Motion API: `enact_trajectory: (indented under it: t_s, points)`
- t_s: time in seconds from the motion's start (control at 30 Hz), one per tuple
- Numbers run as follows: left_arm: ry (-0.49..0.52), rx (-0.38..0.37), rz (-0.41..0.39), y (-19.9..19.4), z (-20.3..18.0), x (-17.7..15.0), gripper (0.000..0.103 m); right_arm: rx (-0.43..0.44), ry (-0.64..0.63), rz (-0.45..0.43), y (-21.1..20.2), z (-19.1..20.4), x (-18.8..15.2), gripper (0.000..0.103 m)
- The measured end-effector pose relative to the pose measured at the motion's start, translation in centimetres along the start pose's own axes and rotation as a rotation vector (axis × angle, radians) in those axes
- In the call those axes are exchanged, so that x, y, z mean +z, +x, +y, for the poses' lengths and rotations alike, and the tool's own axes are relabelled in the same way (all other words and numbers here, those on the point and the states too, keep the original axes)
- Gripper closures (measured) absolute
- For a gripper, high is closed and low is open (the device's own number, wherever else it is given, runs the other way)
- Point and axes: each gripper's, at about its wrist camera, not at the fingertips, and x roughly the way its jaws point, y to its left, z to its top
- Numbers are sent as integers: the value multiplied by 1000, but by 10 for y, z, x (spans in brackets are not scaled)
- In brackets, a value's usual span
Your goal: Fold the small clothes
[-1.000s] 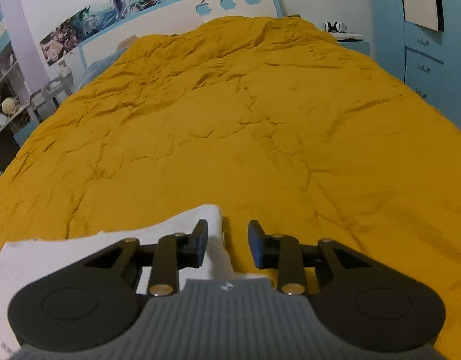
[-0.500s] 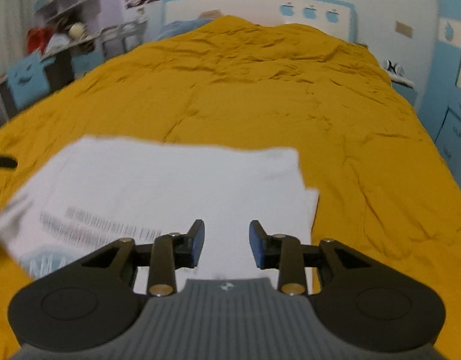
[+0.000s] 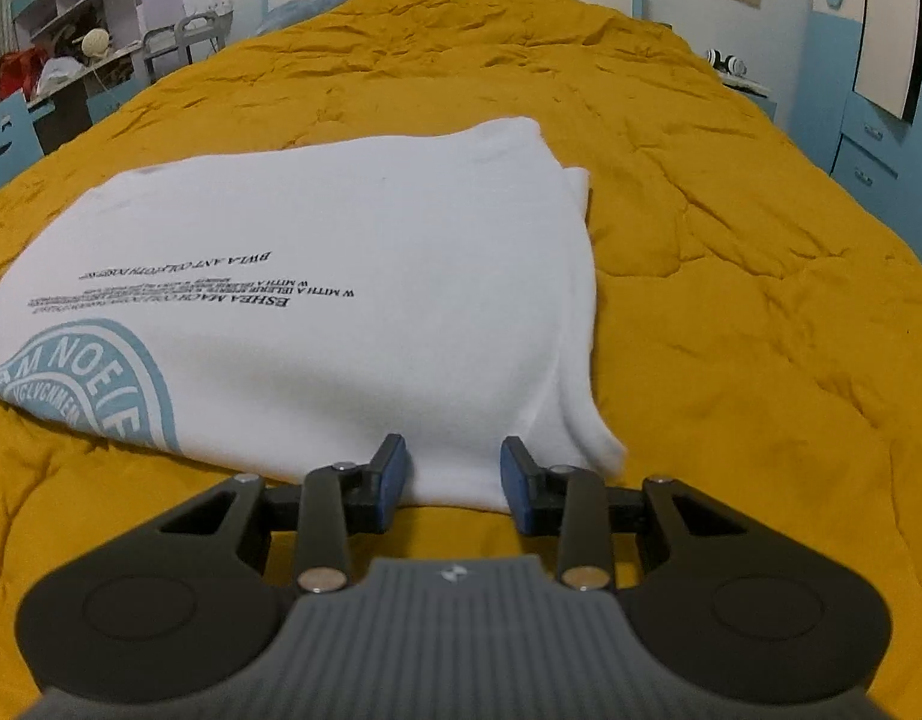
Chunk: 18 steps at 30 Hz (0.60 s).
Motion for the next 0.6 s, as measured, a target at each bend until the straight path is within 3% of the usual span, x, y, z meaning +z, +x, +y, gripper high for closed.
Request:
enact_trajectory:
  t_s: [0.2,0.3,0.43,0.6]
  points:
    - [7,18,-17,-22,-1,4,82,11,34,46,-6,-3,15,73]
    - [8,18,-51,-34,-1,14,80,36,28,42,-17,-4,29,66]
    - [-21,-14,-67,-37,-1,34,79,92,98,10,-29,-19,50,56]
    - [3,-84,-71,-26,-27,54,79,140,229,3,-18,-50,76,55]
